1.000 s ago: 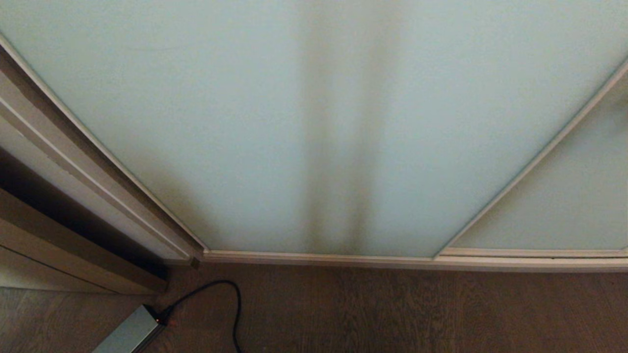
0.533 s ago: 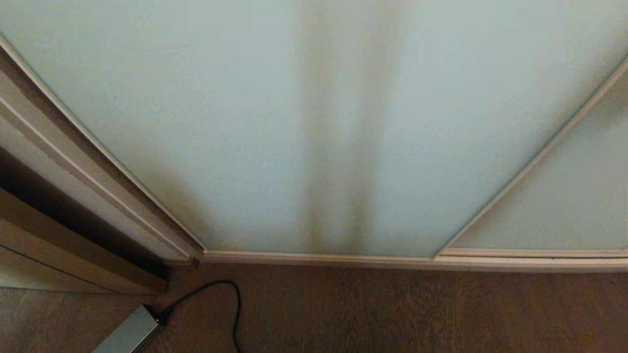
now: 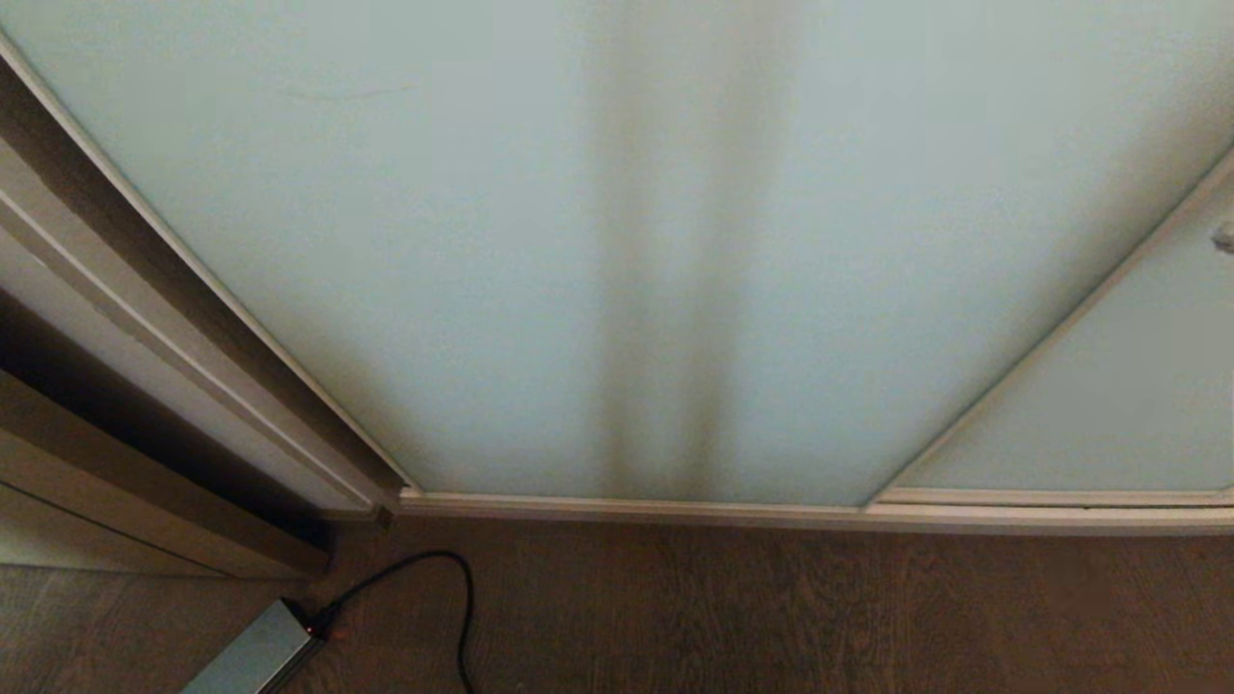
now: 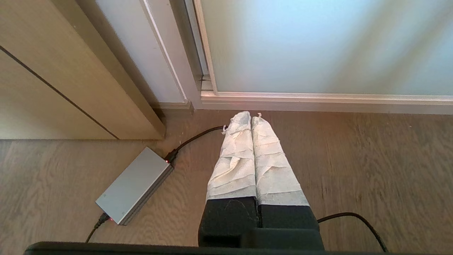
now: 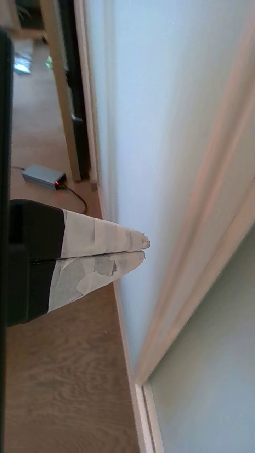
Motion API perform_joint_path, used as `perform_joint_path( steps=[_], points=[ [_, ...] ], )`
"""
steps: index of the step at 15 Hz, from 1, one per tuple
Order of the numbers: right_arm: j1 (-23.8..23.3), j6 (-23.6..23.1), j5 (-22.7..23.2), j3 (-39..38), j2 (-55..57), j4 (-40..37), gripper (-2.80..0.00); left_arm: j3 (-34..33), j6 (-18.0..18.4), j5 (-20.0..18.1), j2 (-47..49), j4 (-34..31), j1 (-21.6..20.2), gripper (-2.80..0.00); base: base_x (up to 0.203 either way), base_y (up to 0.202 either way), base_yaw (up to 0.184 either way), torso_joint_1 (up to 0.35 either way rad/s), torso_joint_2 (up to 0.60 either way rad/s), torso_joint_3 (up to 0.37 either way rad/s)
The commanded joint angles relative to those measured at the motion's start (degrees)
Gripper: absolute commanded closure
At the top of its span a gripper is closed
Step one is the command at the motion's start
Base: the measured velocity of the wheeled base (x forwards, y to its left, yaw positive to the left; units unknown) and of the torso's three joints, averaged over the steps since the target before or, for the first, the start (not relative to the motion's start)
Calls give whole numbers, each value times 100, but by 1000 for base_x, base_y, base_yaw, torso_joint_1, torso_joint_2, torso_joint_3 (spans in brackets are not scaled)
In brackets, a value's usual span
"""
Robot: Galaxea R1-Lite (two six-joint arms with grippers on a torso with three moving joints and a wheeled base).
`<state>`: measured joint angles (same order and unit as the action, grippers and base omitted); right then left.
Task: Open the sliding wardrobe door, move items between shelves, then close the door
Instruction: Close the door, then open the door
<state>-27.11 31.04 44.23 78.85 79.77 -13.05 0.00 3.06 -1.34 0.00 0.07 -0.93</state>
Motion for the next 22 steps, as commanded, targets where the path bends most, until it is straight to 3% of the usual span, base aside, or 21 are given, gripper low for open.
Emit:
perform_joint_path(
  steps=[1, 5, 8, 11, 13, 17, 20, 22],
  points=[
    [162, 16, -149, 33, 152, 47, 0, 0, 2, 2, 9, 1, -4, 0, 0, 0, 0, 0, 0, 0],
    [170, -35, -173, -257, -317, 45, 0, 0, 2, 2, 9, 1, -4, 0, 0, 0, 0, 0, 0, 0],
    [326, -652, -428, -895, -1115, 40, 0, 0, 2, 2, 9, 1, -4, 0, 0, 0, 0, 0, 0, 0],
    [1100, -1707, -1561, -1882, -2128, 50, 0, 0, 2, 2, 9, 1, -2, 0, 0, 0, 0, 0, 0, 0],
    [1324, -2283, -2107, -2588, -3016, 61, 0, 0, 10, 2, 9, 1, -4, 0, 0, 0, 0, 0, 0, 0],
    [1572, -2654, -2495, -4131, -5031, 67, 0, 0, 2, 2, 9, 1, 3, 0, 0, 0, 0, 0, 0, 0],
    [2025, -2750, -3341, -5545, -6230, 84, 0, 0, 2, 2, 9, 1, -4, 0, 0, 0, 0, 0, 0, 0],
    [2199, -2831, -3794, -6281, -6403, 364, 0, 0, 2, 2, 9, 1, -4, 0, 0, 0, 0, 0, 0, 0]
  ],
)
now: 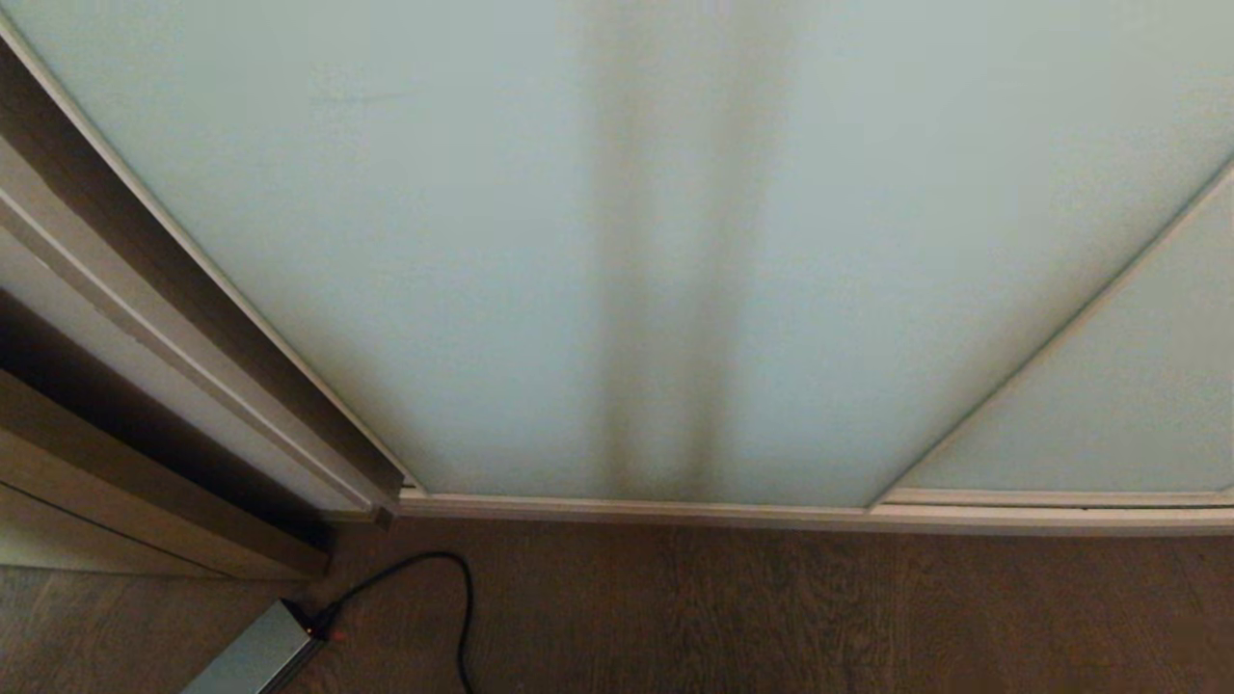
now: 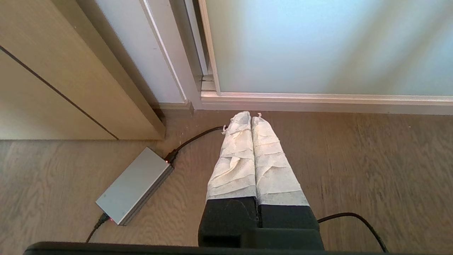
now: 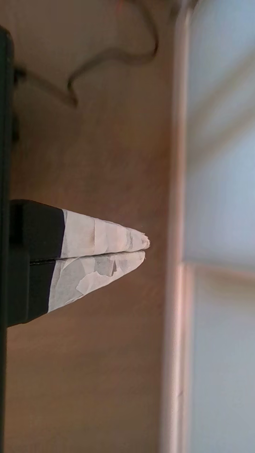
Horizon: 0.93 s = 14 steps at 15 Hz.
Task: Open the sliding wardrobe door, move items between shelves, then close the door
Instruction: Open the door
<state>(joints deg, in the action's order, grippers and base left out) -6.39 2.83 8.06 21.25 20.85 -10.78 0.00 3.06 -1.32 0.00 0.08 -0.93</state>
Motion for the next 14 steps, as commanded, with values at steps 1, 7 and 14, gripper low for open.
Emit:
perform_joint_path(
  steps=[1, 7, 14],
  points=[
    [161, -33, -272, -971, -525, 457, 0, 0, 2, 0, 9, 0, -4, 0, 0, 0, 0, 0, 0, 0],
    [212, -146, -735, -2134, -547, 1539, 0, 0, 2, 0, 9, 0, -4, 0, 0, 0, 0, 0, 0, 0],
    [136, -239, -771, -2134, -513, 1069, 0, 0, 2, 0, 9, 9, 3, 0, 0, 0, 0, 0, 0, 0]
  ],
)
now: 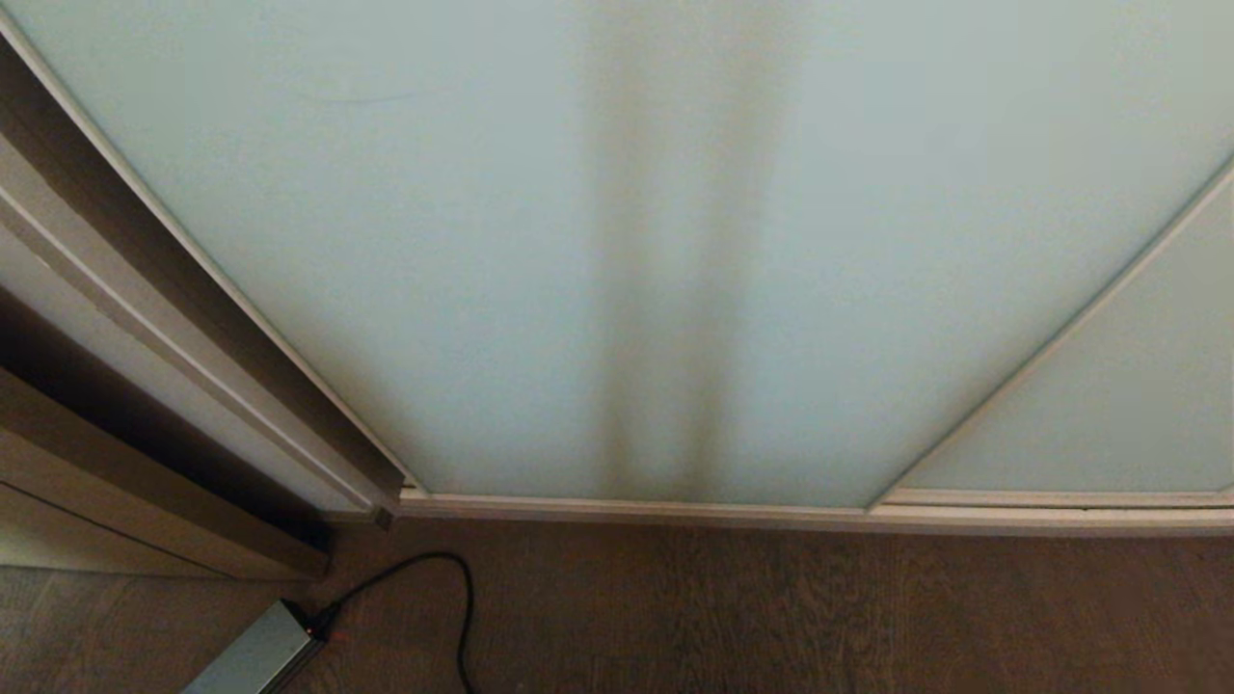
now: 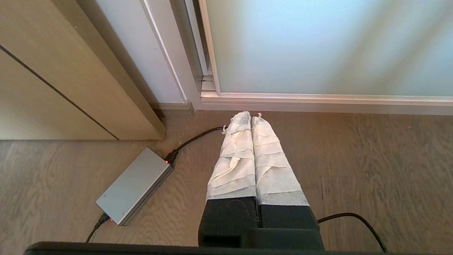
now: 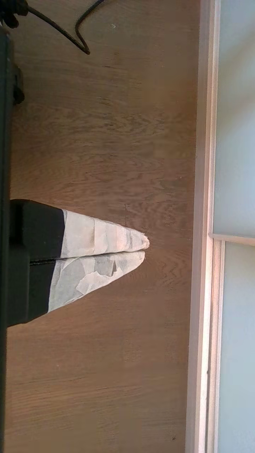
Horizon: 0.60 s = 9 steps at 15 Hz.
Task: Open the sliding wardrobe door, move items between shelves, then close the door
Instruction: Open the door
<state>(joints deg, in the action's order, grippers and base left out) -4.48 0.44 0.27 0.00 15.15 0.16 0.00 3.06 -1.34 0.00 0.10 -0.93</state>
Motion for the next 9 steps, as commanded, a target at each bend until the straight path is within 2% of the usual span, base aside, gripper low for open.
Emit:
perform_joint_path(
  steps=[1, 2, 5, 9],
  points=[
    [-62, 15, 2, -5, 67, -25, 0, 0, 2, 6, 9, -1, 0, 0, 0, 0, 0, 0, 0, 0],
    [-33, 51, 0, 0, 58, -12, 0, 0, 6, 2, 9, 3, -4, 0, 0, 0, 0, 0, 0, 0],
    [615, 84, -46, 0, -193, -7, 0, 0, 2, 2, 9, -1, -4, 0, 0, 0, 0, 0, 0, 0],
    [516, 47, -61, -1, -994, 2, 0, 0, 2, 2, 9, 0, -4, 0, 0, 0, 0, 0, 0, 0]
  ],
)
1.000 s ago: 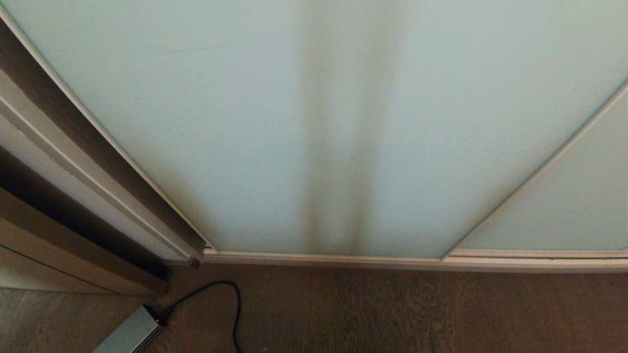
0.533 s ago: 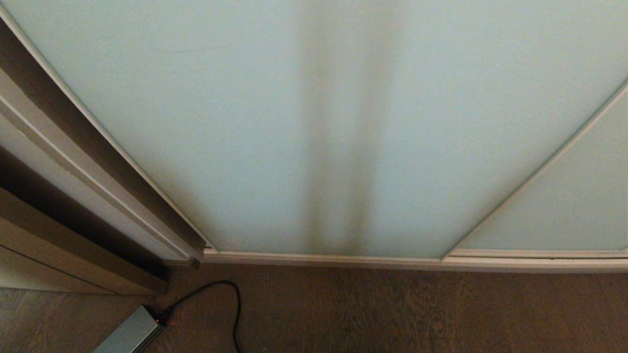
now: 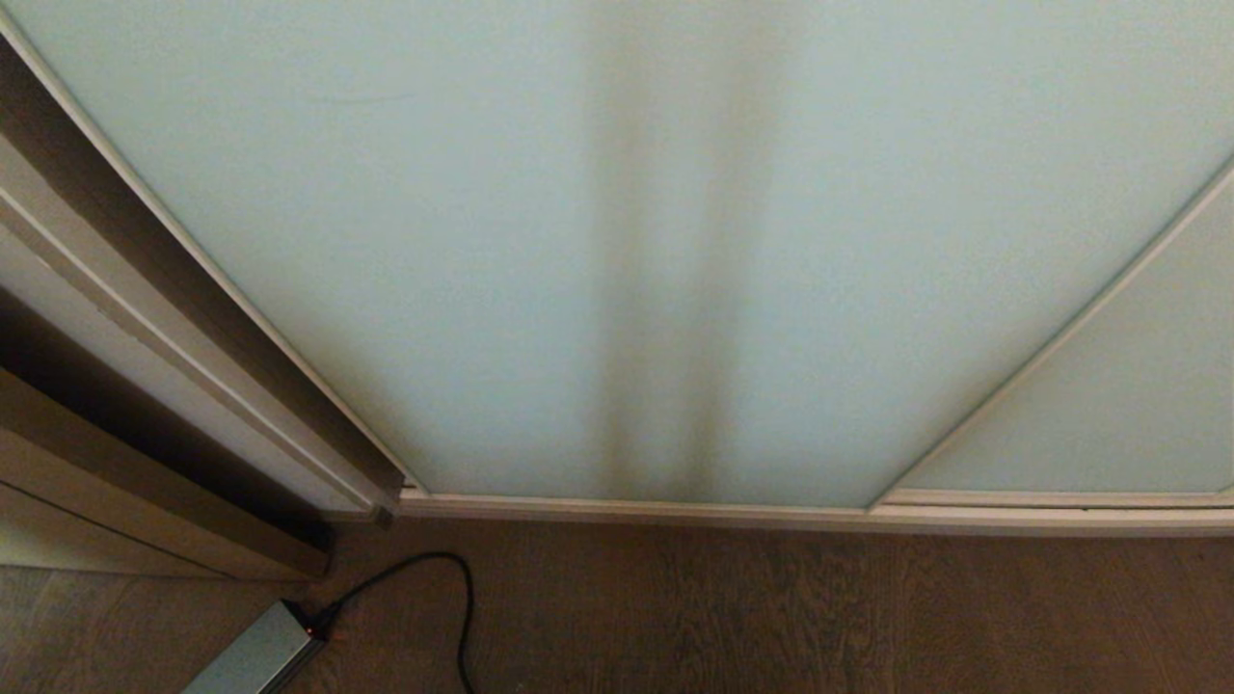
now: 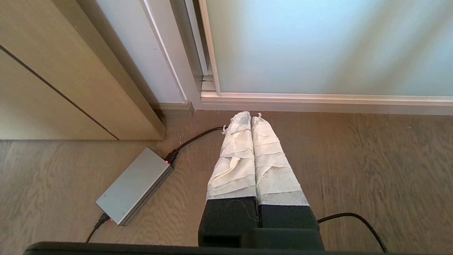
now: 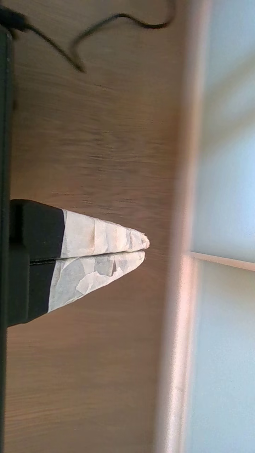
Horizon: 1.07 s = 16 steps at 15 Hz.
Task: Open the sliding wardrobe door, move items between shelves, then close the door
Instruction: Open the door
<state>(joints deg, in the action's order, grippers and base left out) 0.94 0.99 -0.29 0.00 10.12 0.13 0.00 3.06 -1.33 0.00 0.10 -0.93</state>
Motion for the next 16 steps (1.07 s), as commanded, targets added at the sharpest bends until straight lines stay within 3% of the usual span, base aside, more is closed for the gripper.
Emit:
perform_joint_path(
  steps=[1, 16],
  points=[
    [-47, -21, -8, -1, -843, -2, 0, 0, 2, 2, 9, -1, -4, 0, 0, 0, 0, 0, 0, 0],
    [-85, 50, -15, 0, -1030, 4, 0, 0, 2, 1, 9, -1, -4, 0, 0, 0, 0, 0, 0, 0]
  ],
)
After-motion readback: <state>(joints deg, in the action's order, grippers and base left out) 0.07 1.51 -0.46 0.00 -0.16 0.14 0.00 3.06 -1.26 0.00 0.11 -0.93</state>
